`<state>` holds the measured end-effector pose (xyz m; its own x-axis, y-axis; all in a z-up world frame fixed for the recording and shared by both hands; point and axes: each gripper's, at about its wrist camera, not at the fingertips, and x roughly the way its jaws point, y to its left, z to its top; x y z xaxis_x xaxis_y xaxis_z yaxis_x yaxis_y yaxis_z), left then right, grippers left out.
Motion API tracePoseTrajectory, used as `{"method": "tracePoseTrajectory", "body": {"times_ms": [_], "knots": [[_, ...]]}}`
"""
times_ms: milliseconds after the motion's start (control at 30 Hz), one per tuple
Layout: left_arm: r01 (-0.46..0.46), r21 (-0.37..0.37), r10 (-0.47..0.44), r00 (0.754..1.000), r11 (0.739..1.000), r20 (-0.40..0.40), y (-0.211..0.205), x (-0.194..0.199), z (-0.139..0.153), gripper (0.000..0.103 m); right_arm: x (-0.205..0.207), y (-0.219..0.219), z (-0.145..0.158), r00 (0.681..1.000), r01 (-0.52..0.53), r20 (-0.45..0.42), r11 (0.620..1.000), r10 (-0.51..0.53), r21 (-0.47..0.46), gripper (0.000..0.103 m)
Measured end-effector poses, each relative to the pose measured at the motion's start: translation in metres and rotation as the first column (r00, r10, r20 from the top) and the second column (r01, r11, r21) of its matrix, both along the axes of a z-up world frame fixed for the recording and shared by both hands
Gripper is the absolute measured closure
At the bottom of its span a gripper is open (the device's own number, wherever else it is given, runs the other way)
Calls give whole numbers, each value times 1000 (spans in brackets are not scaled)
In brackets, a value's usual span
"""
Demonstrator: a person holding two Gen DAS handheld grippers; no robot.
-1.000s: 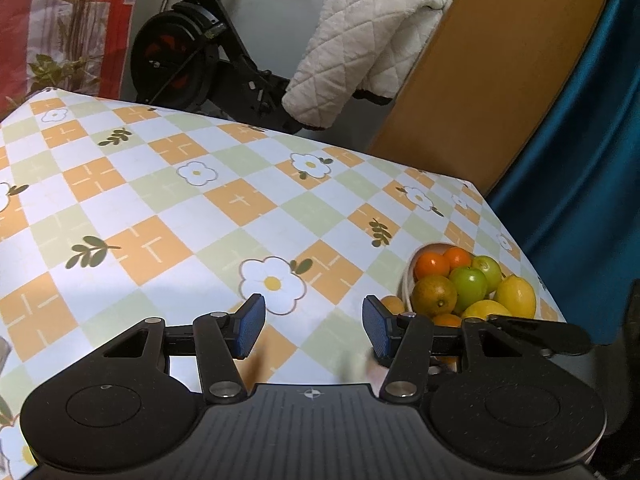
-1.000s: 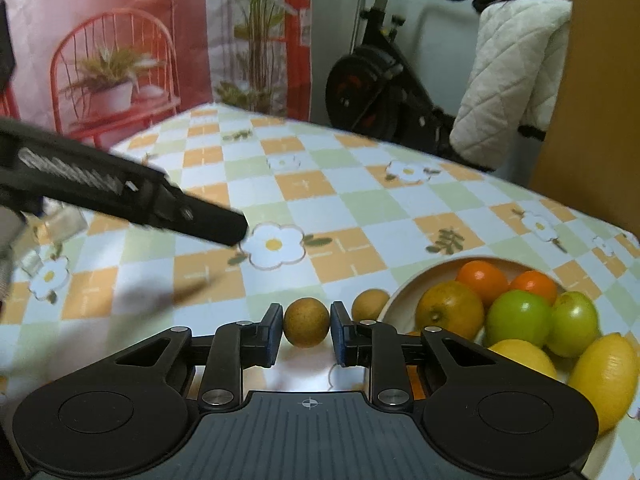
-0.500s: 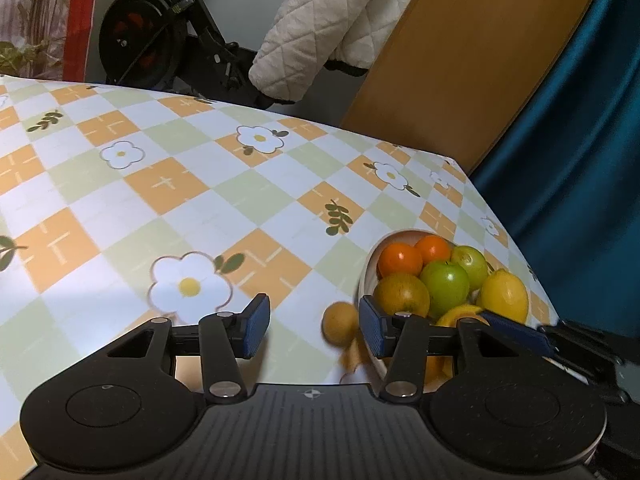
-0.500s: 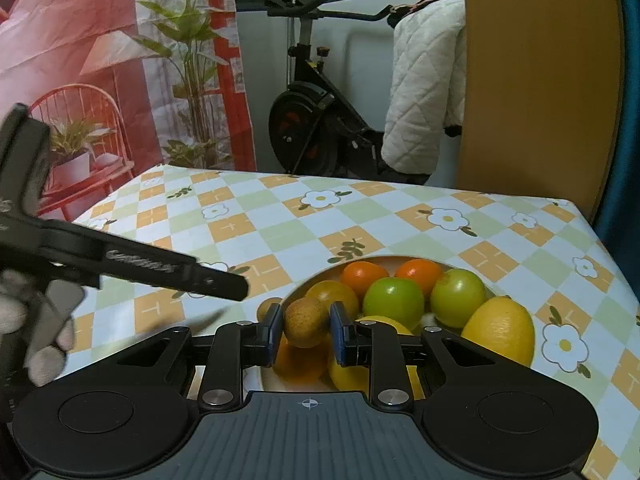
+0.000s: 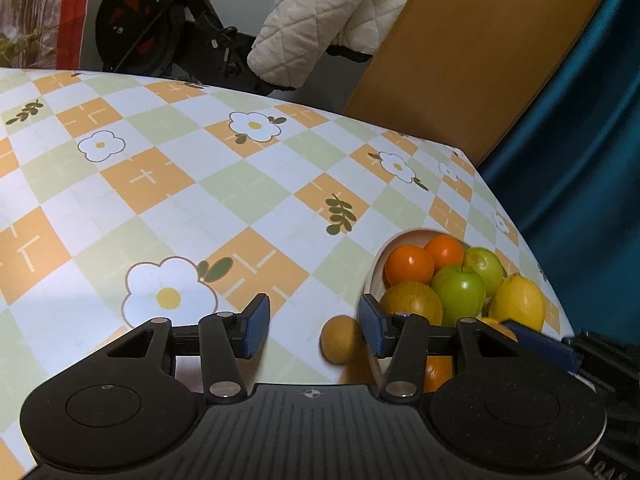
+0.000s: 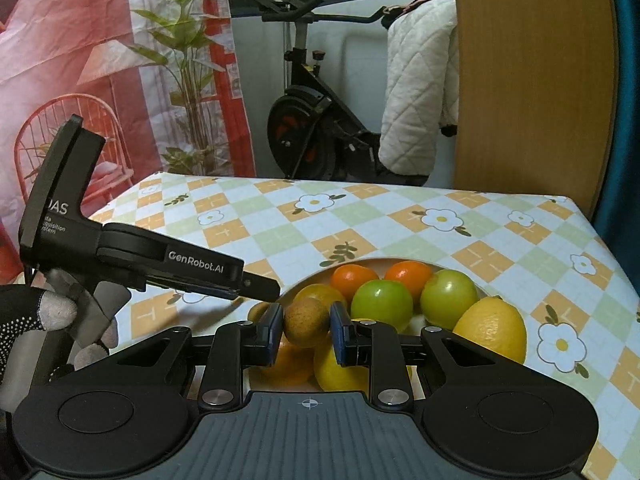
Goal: Organize fruits
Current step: 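Close the left gripper on the small brown fruit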
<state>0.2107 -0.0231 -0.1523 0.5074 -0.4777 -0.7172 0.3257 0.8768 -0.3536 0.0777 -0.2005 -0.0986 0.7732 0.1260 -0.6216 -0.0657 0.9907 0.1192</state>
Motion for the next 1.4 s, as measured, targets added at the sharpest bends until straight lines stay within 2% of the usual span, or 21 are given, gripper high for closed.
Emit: {"method": "tracePoseTrajectory", "body": {"times_ms": [333,567,800,933,1000,1100,1400], "knots": [[43,60,-46,998,997,38,4,-17,4,50,-3,1,2,1000,-1,4,1000,0,12,80],[21,120,-27,998,993,50,25,-30,4,51,-4,0,3,1000,0,9,1000,-1,19,80],[7,59,-12,997,998,81,33,-32,15,51,-5,2,4,1000,-6,10,1000,6,21,80],[-6,77,0,997,997,80,21,-21,8,51,-5,3,4,1000,-8,10,1000,7,16,80],[-18,84,13,998,996,56,19,-14,1,52,-5,3,4,1000,-7,7,1000,7,14,80],[-14,104,8,998,994,60,21,-19,-1,53,-5,3,5,1000,-9,6,1000,9,11,80],[-43,93,36,996,995,76,42,-35,3,55,-2,11,-1,999,-33,-5,999,33,23,80]]}}
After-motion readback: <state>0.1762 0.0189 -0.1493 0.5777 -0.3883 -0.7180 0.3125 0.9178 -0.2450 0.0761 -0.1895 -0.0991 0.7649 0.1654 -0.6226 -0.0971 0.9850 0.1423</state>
